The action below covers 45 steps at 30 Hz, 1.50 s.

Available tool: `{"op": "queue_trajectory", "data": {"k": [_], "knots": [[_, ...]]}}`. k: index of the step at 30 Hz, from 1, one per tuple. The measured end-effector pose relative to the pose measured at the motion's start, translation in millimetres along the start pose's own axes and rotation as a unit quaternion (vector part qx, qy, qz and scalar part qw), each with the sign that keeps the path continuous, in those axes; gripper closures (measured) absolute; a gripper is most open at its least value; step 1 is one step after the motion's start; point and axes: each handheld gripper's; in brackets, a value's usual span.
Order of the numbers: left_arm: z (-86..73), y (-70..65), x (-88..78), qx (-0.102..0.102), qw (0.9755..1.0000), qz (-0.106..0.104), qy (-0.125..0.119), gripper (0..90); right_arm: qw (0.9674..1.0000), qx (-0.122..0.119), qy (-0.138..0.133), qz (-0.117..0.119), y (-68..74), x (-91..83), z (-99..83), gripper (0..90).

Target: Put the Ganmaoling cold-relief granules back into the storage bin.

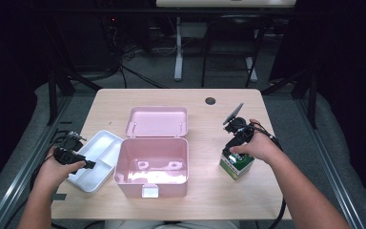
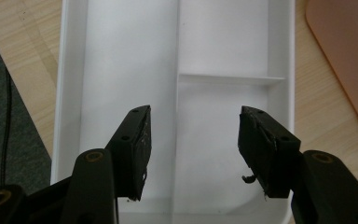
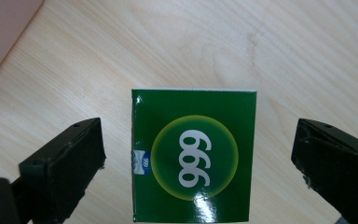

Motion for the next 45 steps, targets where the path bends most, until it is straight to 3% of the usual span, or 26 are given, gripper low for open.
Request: {"op": "queue_trajectory", "data": {"k": [3,9,21,45], "knots": [[-1.1,0.8,-1.6,-0.008,0.9999,-0.008,-0.007,44.6,0.9998,-0.003,0.014,0.016,-2.5,6.9,-3.0,7.3],[0.2,-2.3,-1.4,0.001,0.9999,-0.013,-0.004,43.4,0.9992,-0.010,0.035,0.015,-3.5,18.8,-6.3,7.3],[-0.1,-4.2,-3.3,0.003,0.9998,-0.015,-0.011,43.1,0.9982,0.009,0.057,0.013,-11.1,33.5,-10.5,7.7],[0.4,-5.6,-4.4,0.004,0.9998,-0.014,-0.012,43.0,0.9972,0.007,0.069,0.028,-9.5,32.4,-9.8,15.4]]}}
Point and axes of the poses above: each handheld gripper's, and its own axes: x roughly forward along the jaws, z roughly out of its top, y roughly to its left, and after that the axes turned 10 degrees about x, right-handed
